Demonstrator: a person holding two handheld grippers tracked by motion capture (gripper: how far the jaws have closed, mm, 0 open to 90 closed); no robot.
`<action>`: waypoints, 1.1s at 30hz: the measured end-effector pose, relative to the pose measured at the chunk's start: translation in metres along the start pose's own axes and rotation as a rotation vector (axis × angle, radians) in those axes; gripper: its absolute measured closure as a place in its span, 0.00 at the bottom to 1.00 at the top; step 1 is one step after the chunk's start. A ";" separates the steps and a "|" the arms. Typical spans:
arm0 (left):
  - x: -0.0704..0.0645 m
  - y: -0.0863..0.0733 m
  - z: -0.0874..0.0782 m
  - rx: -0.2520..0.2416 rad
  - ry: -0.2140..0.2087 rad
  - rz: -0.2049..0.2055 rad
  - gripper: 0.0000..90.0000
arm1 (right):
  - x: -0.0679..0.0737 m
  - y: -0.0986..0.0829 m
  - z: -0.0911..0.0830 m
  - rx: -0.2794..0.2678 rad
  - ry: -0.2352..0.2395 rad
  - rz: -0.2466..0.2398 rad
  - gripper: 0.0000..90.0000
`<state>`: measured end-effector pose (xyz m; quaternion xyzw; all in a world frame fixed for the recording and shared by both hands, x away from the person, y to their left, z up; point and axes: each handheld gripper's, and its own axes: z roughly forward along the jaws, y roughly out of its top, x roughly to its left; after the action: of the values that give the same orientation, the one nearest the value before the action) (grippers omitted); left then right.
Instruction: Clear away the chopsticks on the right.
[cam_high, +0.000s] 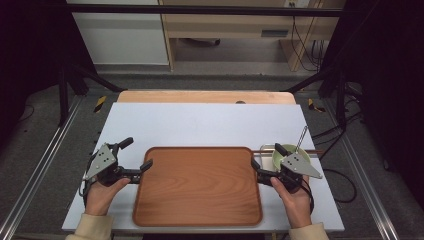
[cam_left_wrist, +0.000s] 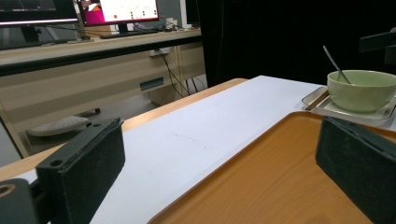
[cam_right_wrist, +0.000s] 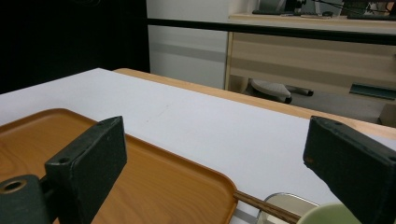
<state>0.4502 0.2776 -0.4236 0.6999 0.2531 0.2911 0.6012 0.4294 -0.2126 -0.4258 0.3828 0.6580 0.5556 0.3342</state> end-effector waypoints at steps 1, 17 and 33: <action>0.000 0.000 0.000 0.000 0.000 0.000 0.01 | 0.000 0.000 -0.001 0.001 -0.004 0.001 0.07; 0.002 -0.015 -0.007 0.068 0.016 0.010 0.02 | -0.047 0.039 -0.045 0.149 -0.094 -0.182 0.19; 0.003 -0.023 -0.005 0.112 0.018 0.018 0.02 | -0.121 0.069 -0.063 0.370 -0.186 -0.332 0.44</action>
<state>0.4491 0.2864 -0.4453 0.7320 0.2681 0.2881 0.5561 0.4429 -0.3423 -0.3458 0.3735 0.7688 0.3257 0.4041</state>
